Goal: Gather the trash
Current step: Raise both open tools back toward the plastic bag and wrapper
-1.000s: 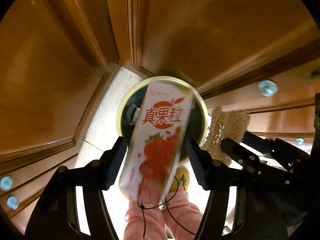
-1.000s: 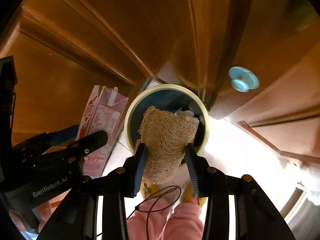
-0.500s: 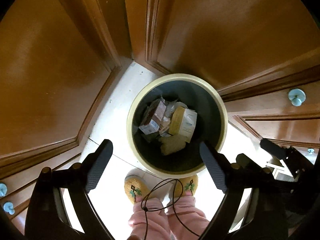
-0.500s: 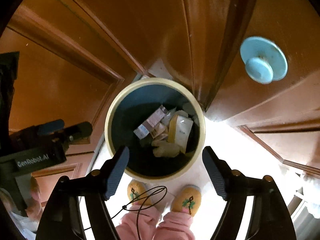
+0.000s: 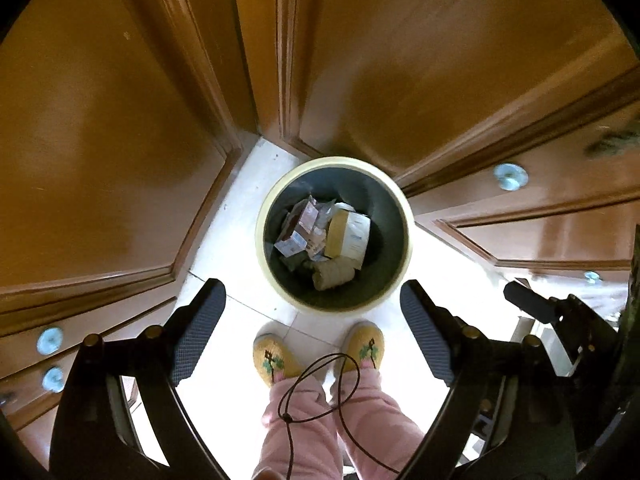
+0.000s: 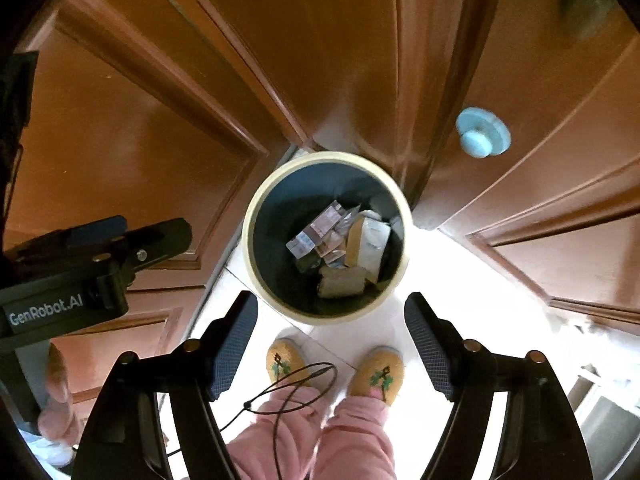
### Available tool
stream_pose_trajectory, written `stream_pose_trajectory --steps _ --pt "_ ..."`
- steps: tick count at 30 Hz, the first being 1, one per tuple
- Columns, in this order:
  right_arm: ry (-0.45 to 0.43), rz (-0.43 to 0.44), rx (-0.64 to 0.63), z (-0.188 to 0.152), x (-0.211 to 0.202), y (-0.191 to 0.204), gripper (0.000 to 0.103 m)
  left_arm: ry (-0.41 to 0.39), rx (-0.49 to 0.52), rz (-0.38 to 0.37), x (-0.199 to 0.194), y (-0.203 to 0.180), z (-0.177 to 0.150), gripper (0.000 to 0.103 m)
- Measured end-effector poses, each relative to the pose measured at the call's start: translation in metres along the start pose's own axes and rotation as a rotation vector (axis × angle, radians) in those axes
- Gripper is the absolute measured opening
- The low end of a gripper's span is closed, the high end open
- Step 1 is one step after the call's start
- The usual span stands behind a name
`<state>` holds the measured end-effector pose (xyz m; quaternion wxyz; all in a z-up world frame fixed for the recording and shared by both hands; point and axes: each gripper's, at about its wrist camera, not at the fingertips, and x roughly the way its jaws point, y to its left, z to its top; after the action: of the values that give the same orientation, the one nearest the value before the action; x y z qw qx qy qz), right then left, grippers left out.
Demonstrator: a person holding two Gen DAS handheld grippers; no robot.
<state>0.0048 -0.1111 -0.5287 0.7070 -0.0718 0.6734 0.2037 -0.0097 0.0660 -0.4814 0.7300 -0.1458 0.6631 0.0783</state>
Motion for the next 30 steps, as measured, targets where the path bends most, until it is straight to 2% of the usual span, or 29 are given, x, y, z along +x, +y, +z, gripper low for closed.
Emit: stream_pose_trajectory --steps 5,11,15,21,30 --pt "-0.021 -0.050 -0.014 0.003 -0.061 0.014 0.077 -0.023 0.022 -0.018 -0.065 -0.008 0.002 0.087" --pt "-0.085 -0.066 0.028 0.011 -0.162 0.030 0.077 -0.094 0.083 -0.041 -0.170 -0.023 0.013 0.087" --pt "-0.132 -0.051 0.060 0.015 -0.230 0.038 0.077 -0.178 0.132 -0.058 -0.242 -0.032 0.022 0.087" --pt "-0.245 -0.109 0.039 0.013 -0.323 0.064 0.081 -0.327 0.188 -0.084 -0.343 -0.041 0.032 0.087" --pt "-0.444 -0.151 0.035 0.019 -0.433 0.088 0.084 -0.524 0.292 -0.086 -0.440 -0.063 0.046 0.087"
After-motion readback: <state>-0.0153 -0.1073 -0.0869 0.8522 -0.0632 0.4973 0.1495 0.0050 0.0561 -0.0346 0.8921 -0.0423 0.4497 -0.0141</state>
